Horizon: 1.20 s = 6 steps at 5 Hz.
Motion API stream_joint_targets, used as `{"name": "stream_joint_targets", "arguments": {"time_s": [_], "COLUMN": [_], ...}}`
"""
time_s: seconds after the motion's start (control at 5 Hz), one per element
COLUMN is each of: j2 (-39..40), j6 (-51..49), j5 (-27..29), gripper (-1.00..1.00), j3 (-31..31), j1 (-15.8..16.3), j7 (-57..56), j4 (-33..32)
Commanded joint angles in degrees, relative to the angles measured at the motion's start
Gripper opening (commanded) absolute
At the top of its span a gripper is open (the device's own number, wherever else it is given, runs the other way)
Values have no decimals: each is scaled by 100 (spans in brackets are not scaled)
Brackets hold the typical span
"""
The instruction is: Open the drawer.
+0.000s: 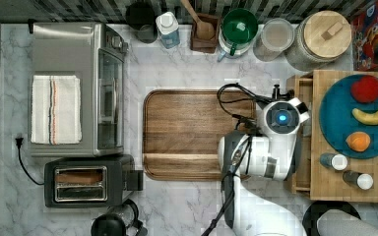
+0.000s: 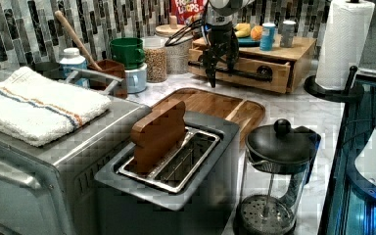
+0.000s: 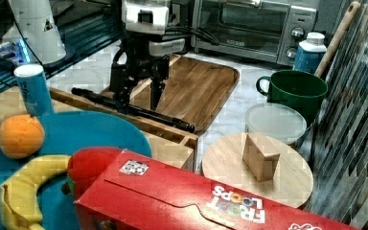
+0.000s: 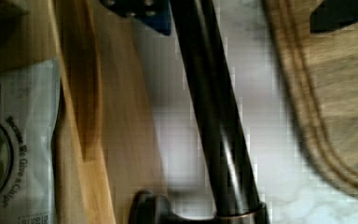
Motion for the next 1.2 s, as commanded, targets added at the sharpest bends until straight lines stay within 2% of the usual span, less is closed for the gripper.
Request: {"name": "stream_joint_targets", "arguments": {"time_s": [0.2, 0.4, 1.2], "j2": [-631, -618, -290], "j6": [406, 494, 233], "j5": [-179, -175, 702], "gripper": [100, 100, 100], "j3": [946, 1041, 1573], "j1": [1213, 1265, 1325], "j7": [802, 880, 1159], "j4": [-711, -734, -210]}}
